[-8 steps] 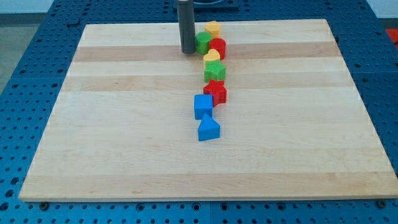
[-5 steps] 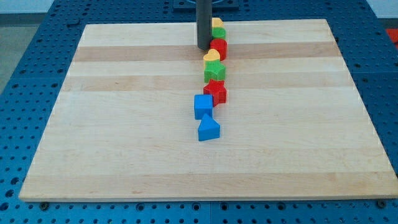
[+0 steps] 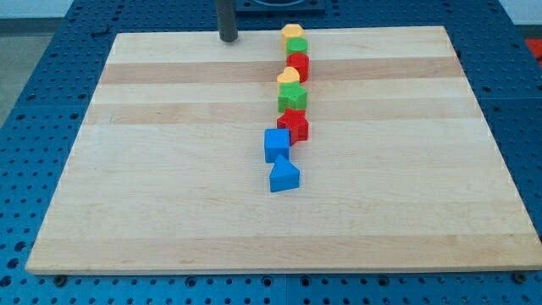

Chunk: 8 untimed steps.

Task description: Nudge the yellow hexagon right a bit

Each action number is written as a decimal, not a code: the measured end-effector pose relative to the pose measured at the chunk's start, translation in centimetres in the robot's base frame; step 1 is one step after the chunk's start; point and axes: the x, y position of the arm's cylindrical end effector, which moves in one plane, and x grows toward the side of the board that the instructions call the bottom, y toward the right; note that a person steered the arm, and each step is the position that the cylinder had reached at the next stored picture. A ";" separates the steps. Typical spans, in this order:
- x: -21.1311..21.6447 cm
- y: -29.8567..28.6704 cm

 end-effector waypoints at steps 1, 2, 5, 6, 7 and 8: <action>-0.1 0.0; -0.9 1.4; -0.8 9.7; -0.9 12.2; -0.8 14.9; -0.9 18.1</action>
